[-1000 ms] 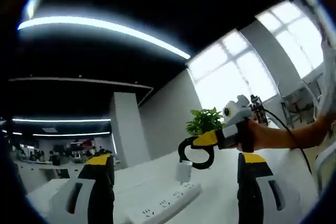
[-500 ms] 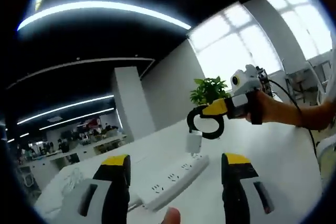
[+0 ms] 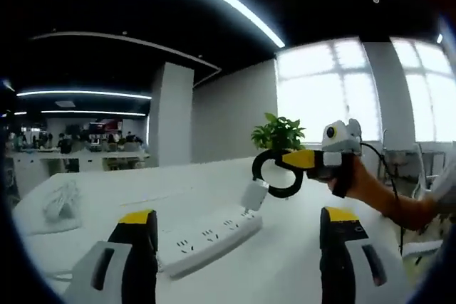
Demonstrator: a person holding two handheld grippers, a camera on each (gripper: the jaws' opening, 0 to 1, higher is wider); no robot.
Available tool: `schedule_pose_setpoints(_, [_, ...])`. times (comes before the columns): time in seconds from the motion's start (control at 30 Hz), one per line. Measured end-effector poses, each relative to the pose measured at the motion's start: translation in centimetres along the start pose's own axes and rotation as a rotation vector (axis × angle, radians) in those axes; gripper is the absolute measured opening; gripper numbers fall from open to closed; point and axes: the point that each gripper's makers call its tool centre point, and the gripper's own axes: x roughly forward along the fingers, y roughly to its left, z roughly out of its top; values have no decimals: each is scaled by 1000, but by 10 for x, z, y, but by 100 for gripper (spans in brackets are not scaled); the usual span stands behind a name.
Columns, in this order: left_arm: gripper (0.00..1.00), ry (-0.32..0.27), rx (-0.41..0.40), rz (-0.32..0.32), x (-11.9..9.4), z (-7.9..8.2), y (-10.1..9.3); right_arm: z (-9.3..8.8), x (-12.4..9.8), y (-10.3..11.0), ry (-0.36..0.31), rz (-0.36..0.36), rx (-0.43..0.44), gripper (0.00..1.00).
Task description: Straighten the power strip on the desk, plug the charger into it
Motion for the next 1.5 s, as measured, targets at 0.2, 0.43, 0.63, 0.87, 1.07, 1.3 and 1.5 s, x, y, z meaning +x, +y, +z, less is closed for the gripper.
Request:
schedule_pose_setpoints(0.2, [98, 87, 26, -22, 10, -18, -5, -4, 0, -2, 16, -11, 8, 9])
schedule_pose_setpoints(0.43, [94, 122, 16, -30, 26, -24, -5, -3, 0, 0, 6, -8, 13, 9])
schedule_pose_setpoints(0.63, [93, 113, 60, -42, 41, -21, -8, -5, 1, 0, 13, -9, 6, 9])
schedule_pose_setpoints(0.87, [93, 153, 88, -49, 57, -25, -9, -6, 2, 2, 17, 2, 5, 9])
schedule_pose_setpoints(1.07, [92, 158, 62, -67, 63, -25, -12, -7, 4, 3, 22, 7, 4, 9])
schedule_pose_setpoints(1.3, [90, 143, 113, -65, 70, -22, -14, -7, 5, 4, 24, 11, 7, 9])
schedule_pose_setpoints(1.5, [89, 137, 133, -59, 78, -23, -14, -7, 4, 5, 23, 14, 6, 9])
